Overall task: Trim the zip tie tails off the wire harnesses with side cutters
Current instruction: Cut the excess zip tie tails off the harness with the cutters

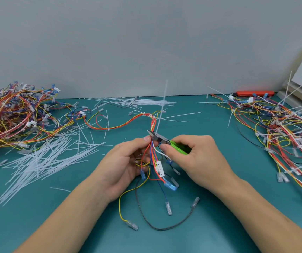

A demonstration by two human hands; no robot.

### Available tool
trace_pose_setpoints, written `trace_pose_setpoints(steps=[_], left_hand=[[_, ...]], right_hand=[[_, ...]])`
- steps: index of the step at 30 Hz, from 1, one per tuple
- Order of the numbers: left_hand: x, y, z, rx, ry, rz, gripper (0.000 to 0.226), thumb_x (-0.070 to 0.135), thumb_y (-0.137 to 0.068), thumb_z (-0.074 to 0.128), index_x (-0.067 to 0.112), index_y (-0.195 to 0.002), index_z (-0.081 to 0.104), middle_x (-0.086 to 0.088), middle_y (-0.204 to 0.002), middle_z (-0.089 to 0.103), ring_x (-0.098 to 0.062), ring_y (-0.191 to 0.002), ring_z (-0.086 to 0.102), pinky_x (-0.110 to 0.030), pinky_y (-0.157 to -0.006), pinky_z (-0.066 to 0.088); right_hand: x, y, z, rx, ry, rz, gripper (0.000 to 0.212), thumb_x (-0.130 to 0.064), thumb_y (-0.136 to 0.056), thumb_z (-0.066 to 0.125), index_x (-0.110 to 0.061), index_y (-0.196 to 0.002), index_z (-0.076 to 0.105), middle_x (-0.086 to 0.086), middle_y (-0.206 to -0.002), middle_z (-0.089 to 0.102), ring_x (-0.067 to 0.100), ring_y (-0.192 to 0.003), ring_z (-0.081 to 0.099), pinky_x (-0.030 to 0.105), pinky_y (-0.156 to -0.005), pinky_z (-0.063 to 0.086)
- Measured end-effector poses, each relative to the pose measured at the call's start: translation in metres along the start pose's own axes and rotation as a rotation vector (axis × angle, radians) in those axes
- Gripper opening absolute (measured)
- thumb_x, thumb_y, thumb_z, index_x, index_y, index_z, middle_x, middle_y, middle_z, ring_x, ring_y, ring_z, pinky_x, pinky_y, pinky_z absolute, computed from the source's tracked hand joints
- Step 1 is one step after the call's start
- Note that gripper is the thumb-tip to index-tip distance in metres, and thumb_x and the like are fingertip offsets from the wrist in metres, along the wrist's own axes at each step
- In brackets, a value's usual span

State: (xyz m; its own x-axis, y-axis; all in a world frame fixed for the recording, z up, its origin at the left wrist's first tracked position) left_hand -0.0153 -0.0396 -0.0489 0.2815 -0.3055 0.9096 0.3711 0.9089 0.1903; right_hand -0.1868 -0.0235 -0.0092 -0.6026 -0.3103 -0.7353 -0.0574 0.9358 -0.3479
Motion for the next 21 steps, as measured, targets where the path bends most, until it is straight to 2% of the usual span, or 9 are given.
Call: trace_pose_setpoints(steps=[4, 8, 10, 12, 14, 16, 18, 21], left_hand=[[0.0004, -0.0002, 0.0004, -0.002, -0.024, 0.016, 0.039, 0.040, -0.072, 0.081, 0.011, -0.097, 0.080, -0.004, -0.080, 0.066, -0.019, -0.073, 0.053, -0.042, -0.079, 0.037], [0.0003, -0.0020, 0.0000, -0.008, -0.038, 0.016, 0.045, 0.043, -0.066, 0.088, 0.011, -0.096, 0.080, -0.005, -0.078, 0.065, -0.018, -0.070, 0.054, -0.036, -0.071, 0.041], [-0.0010, -0.0032, -0.0021, -0.007, -0.043, 0.019, 0.057, 0.049, -0.058, 0.093, 0.010, -0.097, 0.080, -0.006, -0.080, 0.066, -0.020, -0.073, 0.056, -0.040, -0.076, 0.041], [-0.0025, -0.0039, -0.0037, -0.017, -0.033, 0.024, 0.059, 0.049, -0.061, 0.092, 0.008, -0.101, 0.079, -0.009, -0.085, 0.066, -0.028, -0.082, 0.056, -0.045, -0.081, 0.039], [-0.0029, -0.0044, -0.0033, -0.029, -0.029, 0.022, 0.056, 0.047, -0.065, 0.090, 0.007, -0.102, 0.079, -0.011, -0.087, 0.065, -0.031, -0.086, 0.054, -0.043, -0.078, 0.041], [-0.0026, -0.0055, -0.0027, -0.027, -0.046, 0.020, 0.057, 0.049, -0.062, 0.091, 0.009, -0.100, 0.080, -0.007, -0.082, 0.066, -0.023, -0.077, 0.055, -0.034, -0.067, 0.043], [-0.0026, -0.0059, -0.0033, -0.020, -0.048, 0.024, 0.059, 0.051, -0.059, 0.092, 0.009, -0.099, 0.080, -0.006, -0.081, 0.066, -0.018, -0.072, 0.055, -0.030, -0.061, 0.042], [-0.0030, -0.0066, -0.0047, -0.016, -0.039, 0.026, 0.062, 0.051, -0.058, 0.094, 0.007, -0.100, 0.080, -0.007, -0.082, 0.067, -0.019, -0.074, 0.055, -0.036, -0.068, 0.043]], right_hand=[[0.0033, 0.0019, 0.0006, 0.004, -0.010, 0.017, 0.046, -0.073, -0.086, 0.059, -0.028, -0.077, 0.067, -0.004, -0.056, 0.055, 0.009, -0.051, 0.044, 0.034, -0.051, 0.039], [0.0046, 0.0030, 0.0041, 0.003, 0.009, 0.033, 0.048, -0.073, -0.086, 0.058, -0.026, -0.080, 0.068, 0.000, -0.063, 0.059, 0.017, -0.057, 0.051, 0.044, -0.056, 0.049], [0.0053, 0.0031, 0.0054, -0.002, 0.010, 0.038, 0.048, -0.072, -0.087, 0.057, -0.026, -0.081, 0.068, 0.000, -0.065, 0.059, 0.017, -0.059, 0.052, 0.045, -0.057, 0.050], [0.0049, 0.0036, 0.0059, -0.001, 0.009, 0.030, 0.047, -0.071, -0.087, 0.058, -0.025, -0.080, 0.066, -0.001, -0.065, 0.058, 0.016, -0.060, 0.051, 0.045, -0.057, 0.049], [0.0029, 0.0037, 0.0052, 0.005, 0.011, 0.016, 0.046, -0.070, -0.088, 0.058, -0.025, -0.076, 0.063, -0.002, -0.064, 0.055, 0.015, -0.060, 0.049, 0.044, -0.057, 0.046], [0.0009, 0.0034, 0.0041, 0.008, 0.013, 0.005, 0.045, -0.068, -0.089, 0.058, -0.026, -0.074, 0.061, -0.002, -0.065, 0.053, 0.016, -0.063, 0.049, 0.044, -0.059, 0.046], [-0.0006, 0.0035, 0.0037, 0.009, 0.013, 0.002, 0.044, -0.067, -0.089, 0.059, -0.025, -0.075, 0.062, -0.002, -0.067, 0.055, 0.016, -0.066, 0.052, 0.045, -0.062, 0.048], [-0.0032, 0.0036, 0.0025, 0.023, 0.015, -0.003, 0.043, -0.067, -0.087, 0.058, -0.025, -0.079, 0.066, -0.002, -0.070, 0.057, 0.016, -0.071, 0.055, 0.044, -0.066, 0.049]])
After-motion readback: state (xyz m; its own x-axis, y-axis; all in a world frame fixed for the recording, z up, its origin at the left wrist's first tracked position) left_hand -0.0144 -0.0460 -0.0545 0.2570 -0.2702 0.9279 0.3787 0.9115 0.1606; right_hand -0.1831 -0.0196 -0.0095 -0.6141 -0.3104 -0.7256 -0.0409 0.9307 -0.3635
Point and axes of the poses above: each hand's wrist, its own y-axis away from the middle knuckle, its own z-axis out of the palm, x = y × z, the point moved 8 cm from there along -y, towards the middle knuckle
